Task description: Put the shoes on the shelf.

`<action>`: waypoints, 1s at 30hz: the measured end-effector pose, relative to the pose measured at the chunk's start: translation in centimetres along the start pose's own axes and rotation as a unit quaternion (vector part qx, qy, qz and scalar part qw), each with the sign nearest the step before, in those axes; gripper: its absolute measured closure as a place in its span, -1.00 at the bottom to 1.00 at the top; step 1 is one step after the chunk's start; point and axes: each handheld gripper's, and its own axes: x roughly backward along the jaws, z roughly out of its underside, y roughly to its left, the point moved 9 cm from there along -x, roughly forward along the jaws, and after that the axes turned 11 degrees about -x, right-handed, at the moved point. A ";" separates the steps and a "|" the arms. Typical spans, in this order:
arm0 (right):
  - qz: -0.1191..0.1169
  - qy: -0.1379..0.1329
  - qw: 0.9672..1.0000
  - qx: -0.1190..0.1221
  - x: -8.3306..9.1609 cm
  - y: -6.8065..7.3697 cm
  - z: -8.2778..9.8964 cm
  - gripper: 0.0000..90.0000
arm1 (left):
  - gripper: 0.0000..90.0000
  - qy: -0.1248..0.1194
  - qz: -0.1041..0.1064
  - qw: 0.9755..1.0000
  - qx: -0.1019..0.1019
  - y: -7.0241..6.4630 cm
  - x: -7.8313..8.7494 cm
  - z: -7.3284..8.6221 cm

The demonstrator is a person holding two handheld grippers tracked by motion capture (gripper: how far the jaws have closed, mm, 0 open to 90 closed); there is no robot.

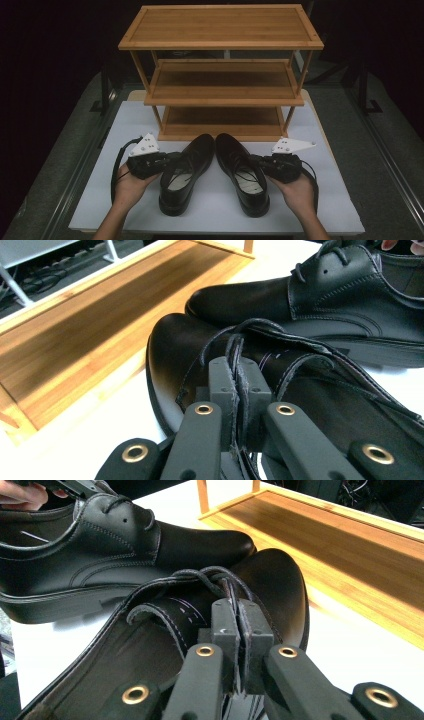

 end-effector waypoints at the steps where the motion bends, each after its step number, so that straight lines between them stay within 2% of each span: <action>1: 0.003 0.001 1.000 -0.002 0.0 -0.2 -0.2 0.94 | 0.95 0.000 -0.002 1.000 0.000 0.1 0.0 -0.1; 9: 0.016 -0.009 1.000 -0.014 0.1 -1.1 -1.0 0.94 | 0.94 -0.004 -0.014 1.000 0.007 1.3 -0.4 -0.8; 13: 0.029 -0.018 0.999 -0.019 -0.1 -1.9 -2.0 0.94 | 0.94 -0.007 -0.019 1.000 0.014 2.0 -1.0 -1.1; 18: 0.034 -0.025 0.999 -0.017 -0.4 -2.5 -2.9 0.94 | 0.94 -0.009 -0.028 0.999 0.017 2.8 -2.0 -1.2; 30: 0.062 -0.032 0.997 -0.025 -2.2 -5.2 -4.9 0.94 | 0.94 -0.012 -0.049 0.999 0.019 5.3 -4.5 -2.1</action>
